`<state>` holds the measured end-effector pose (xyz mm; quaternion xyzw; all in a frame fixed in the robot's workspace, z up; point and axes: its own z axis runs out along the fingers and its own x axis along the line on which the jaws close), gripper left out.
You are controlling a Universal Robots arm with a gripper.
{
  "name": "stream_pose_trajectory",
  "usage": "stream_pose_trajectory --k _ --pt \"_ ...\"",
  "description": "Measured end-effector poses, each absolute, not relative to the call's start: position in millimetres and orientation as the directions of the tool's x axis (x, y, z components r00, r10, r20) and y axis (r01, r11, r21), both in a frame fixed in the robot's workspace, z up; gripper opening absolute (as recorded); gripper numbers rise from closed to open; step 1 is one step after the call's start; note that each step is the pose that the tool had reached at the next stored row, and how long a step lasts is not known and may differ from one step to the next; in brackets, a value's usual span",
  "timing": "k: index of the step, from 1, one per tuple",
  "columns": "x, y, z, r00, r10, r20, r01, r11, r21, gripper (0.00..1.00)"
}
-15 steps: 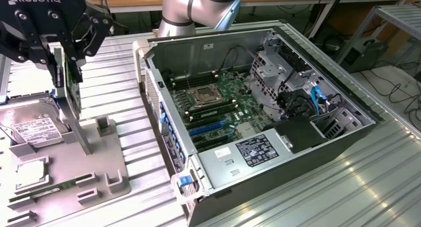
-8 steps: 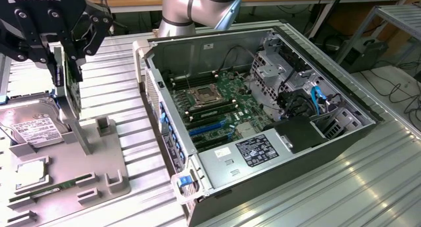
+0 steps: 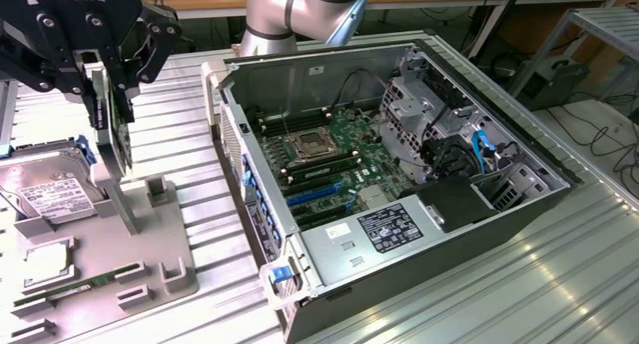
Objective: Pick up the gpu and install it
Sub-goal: 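Pick up the gpu and move the gpu toward the slot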
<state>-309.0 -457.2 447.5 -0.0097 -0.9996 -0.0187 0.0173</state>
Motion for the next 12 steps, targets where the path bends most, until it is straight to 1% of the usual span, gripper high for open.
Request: stream_pose_trajectory --k 12 --pt "-300.9 -457.2 446.9 -0.999 0.019 0.035 0.02 0.999 0.037 0.27"
